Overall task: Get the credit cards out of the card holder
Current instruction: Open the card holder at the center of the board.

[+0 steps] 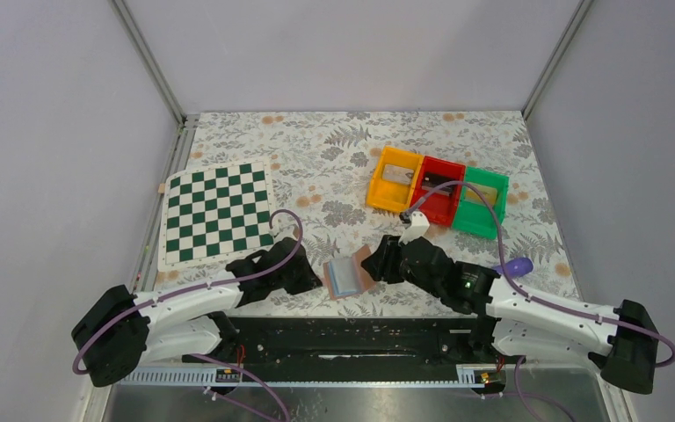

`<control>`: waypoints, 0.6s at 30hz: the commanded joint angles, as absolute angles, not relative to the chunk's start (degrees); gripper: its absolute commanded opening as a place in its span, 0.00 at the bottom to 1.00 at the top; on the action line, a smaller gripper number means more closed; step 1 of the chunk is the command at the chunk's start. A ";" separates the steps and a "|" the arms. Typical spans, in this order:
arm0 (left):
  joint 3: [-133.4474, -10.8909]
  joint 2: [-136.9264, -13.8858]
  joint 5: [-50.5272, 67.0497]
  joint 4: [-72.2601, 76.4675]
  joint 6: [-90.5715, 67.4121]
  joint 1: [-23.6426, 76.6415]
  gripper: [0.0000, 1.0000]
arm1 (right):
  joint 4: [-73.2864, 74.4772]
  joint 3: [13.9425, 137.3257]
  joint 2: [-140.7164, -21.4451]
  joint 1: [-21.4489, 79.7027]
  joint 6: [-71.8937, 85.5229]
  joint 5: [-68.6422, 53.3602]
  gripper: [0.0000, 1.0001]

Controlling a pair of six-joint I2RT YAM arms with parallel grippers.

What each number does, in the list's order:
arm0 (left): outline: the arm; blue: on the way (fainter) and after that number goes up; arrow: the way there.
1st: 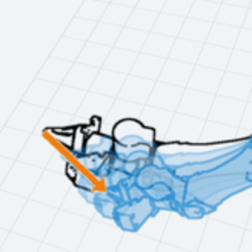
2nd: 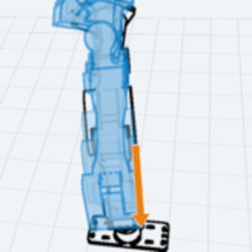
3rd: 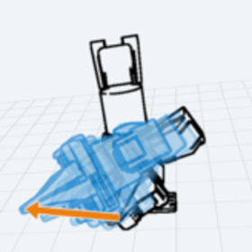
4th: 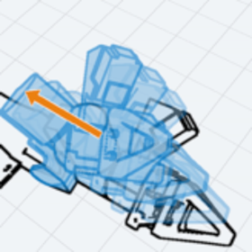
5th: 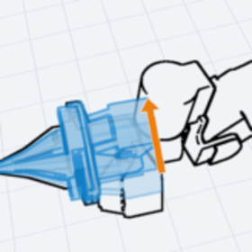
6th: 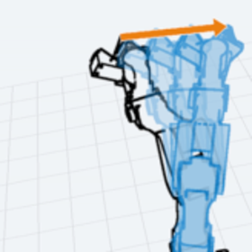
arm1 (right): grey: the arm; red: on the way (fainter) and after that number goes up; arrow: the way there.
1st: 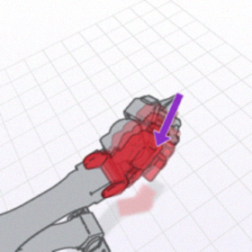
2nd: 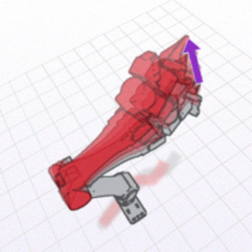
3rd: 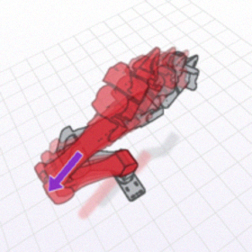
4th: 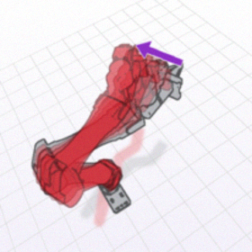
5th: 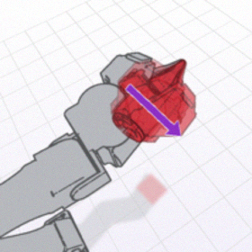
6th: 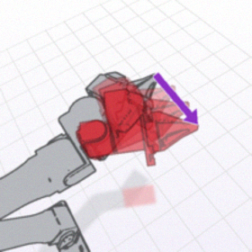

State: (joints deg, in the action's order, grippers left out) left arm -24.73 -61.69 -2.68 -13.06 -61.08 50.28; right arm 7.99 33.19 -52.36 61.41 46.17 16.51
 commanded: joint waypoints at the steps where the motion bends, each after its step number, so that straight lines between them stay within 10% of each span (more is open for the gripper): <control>1: -24.70 -60.12 -1.41 -9.92 -60.92 50.09 0.00 | -3.26 32.75 -54.44 62.54 46.84 11.41 0.48; 12: -23.91 -58.84 -1.74 -10.34 -61.71 50.09 0.00 | 5.36 42.95 -74.92 67.40 42.52 22.92 0.87; 18: -23.62 -58.16 -2.64 -11.31 -61.84 50.07 0.00 | 3.49 45.32 -83.40 68.58 41.41 23.68 0.89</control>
State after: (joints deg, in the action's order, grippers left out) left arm -24.10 -59.55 -2.13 -12.43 -61.39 50.28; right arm 3.55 42.39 -79.57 67.53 42.89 20.10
